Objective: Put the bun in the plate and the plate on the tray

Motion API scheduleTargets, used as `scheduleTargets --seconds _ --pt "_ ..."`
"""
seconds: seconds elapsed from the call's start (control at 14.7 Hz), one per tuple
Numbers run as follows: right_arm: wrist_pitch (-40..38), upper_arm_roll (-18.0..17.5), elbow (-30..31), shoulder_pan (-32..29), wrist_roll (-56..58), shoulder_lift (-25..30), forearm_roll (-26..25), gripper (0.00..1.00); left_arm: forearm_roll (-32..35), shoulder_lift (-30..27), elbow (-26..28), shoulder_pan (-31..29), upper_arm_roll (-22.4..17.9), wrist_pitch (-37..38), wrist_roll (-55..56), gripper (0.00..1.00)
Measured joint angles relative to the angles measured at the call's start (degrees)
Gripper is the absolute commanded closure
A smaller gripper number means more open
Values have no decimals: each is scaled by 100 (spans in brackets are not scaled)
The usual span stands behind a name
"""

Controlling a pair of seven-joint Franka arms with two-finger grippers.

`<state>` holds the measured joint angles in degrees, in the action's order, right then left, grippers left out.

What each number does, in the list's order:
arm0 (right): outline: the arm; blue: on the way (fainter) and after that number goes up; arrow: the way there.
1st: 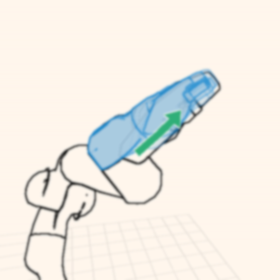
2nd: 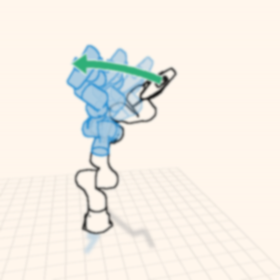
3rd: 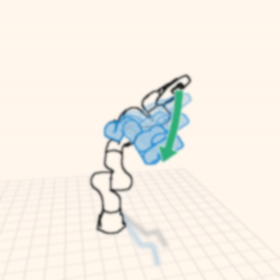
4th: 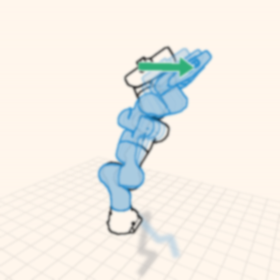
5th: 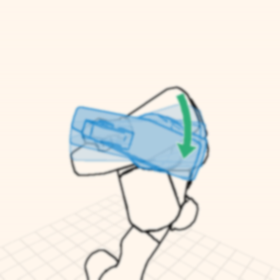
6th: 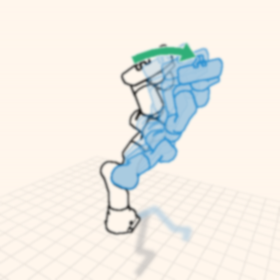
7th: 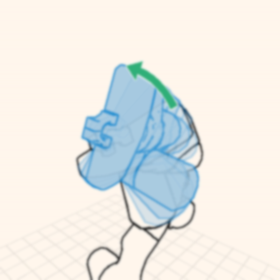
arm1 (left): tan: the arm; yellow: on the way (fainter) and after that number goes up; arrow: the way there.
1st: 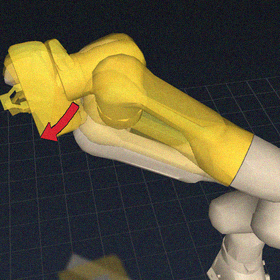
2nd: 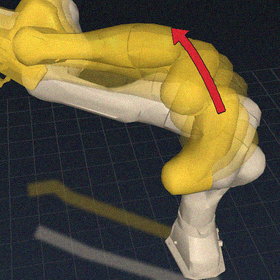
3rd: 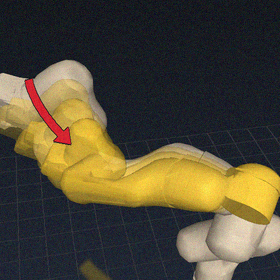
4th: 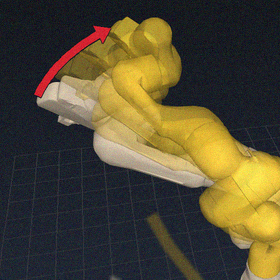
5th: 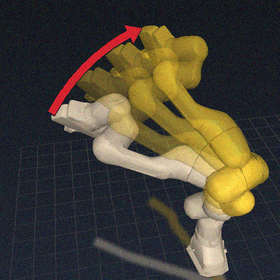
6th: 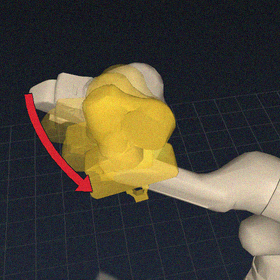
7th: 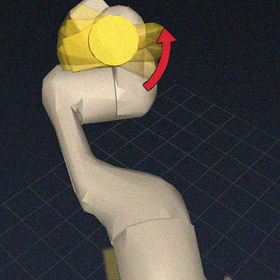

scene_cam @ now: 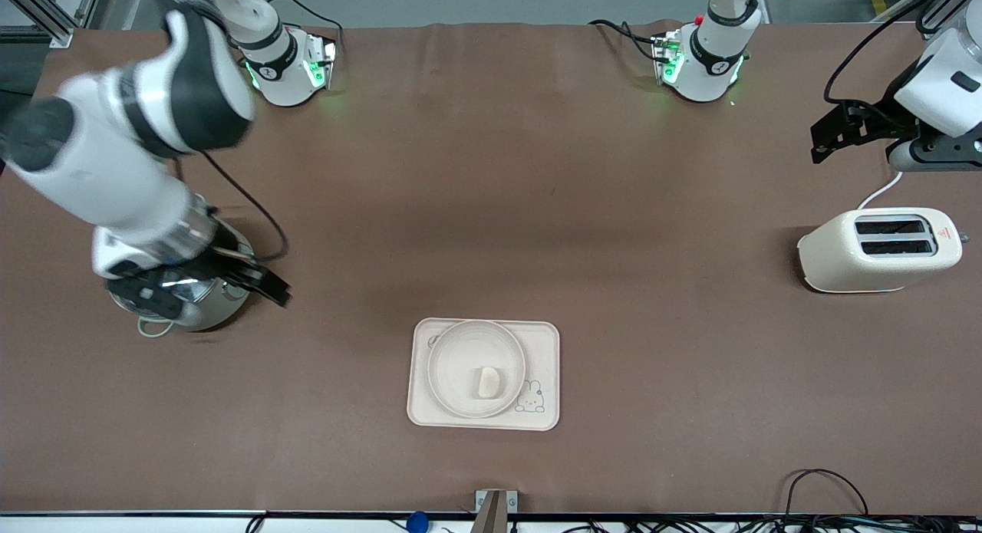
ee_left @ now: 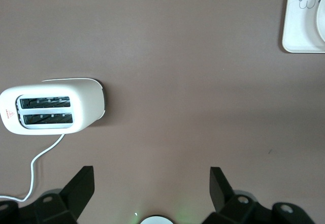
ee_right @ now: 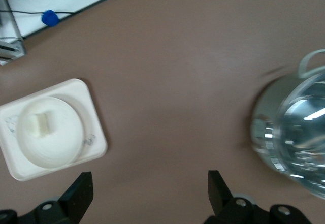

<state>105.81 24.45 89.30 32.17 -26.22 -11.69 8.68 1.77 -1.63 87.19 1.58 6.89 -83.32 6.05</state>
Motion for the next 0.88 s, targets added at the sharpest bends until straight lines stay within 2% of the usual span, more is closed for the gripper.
scheduleTargets --seconds 0.14,0.2,0.27,0.48,0.61,0.88 --pt "-749 16 4 -379 615 520 -325 0 0 -1 -2 4 2 0 0 0" --pt "-1048 -103 10 -699 955 755 -430 0 0 -1 -3 5 3 0 -1 0" --pt "-1282 -343 18 -1126 1323 967 -556 0 0 0 -7 6 4 0 -1 0" --pt "-1603 -1396 57 -2470 2100 1378 -791 0 0 -1 -27 14 6 0 -2 0" --pt "-1627 -1808 70 -2873 2338 1444 -827 0 0 -1 -29 15 6 0 -2 0" --pt "-1696 -1906 102 -3085 2794 1440 -960 0 0 -1 -42 17 7 -2 -2 0"
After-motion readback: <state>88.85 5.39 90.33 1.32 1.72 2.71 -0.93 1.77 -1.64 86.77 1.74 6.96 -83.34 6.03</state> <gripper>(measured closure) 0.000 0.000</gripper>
